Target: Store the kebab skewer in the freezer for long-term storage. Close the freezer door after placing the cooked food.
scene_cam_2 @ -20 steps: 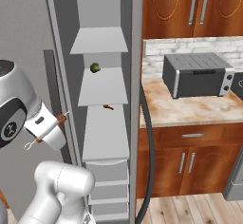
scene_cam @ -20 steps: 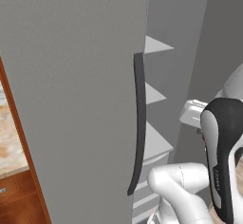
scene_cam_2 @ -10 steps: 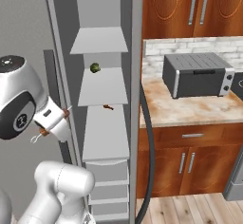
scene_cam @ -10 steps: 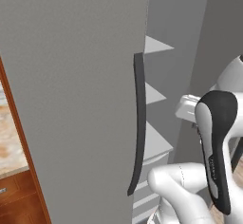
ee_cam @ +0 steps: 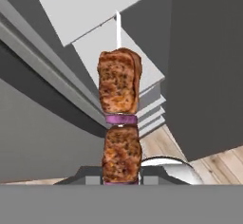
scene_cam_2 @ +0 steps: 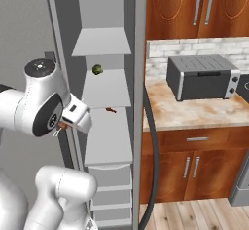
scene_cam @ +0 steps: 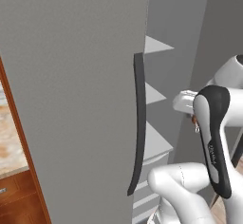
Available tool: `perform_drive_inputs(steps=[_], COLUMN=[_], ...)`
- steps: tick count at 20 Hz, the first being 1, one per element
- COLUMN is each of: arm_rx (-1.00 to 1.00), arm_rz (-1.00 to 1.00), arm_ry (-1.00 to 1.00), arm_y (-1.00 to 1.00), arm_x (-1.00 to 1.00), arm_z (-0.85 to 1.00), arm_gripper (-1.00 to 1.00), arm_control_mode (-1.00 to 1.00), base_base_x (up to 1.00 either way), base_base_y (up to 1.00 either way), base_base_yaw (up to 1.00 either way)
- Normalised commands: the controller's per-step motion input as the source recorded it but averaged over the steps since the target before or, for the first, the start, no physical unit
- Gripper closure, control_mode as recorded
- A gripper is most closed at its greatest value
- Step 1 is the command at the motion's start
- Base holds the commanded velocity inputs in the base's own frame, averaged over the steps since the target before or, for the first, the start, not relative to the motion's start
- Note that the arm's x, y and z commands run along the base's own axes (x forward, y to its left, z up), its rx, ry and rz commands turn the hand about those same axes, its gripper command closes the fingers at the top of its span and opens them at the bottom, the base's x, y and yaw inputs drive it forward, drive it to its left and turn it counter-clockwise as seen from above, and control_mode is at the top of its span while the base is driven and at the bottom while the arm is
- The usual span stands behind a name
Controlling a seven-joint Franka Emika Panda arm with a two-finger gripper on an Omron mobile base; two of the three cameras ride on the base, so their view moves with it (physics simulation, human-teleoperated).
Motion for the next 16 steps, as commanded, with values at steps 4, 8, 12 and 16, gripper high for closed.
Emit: perform_drive_inputs(steps=[4,8,12,16], arm_rx=[0.00,0.00,0.00,0.00], arm_rz=[0.12,0.02,0.00,0.00], arm_ry=[-0.11,-0.08,-0.01,0.00], arm_y=[-0.17,0.01,0.00,0.00], arm_x=[0.33,0.45,0.69,0.61], arm_z=[-0.10,0.00,-0.06,-0.18], arm_gripper=[1.00,1.00,1.00,1.00], arm_control_mode=[-1.00,-1.00,-1.00,-1.00], base_base_x=[0.00,0.00,0.00,0.00], base_base_y=[0.00,0.00,0.00,0.00], base_base_yaw=[0.00,0.00,0.00,0.00])
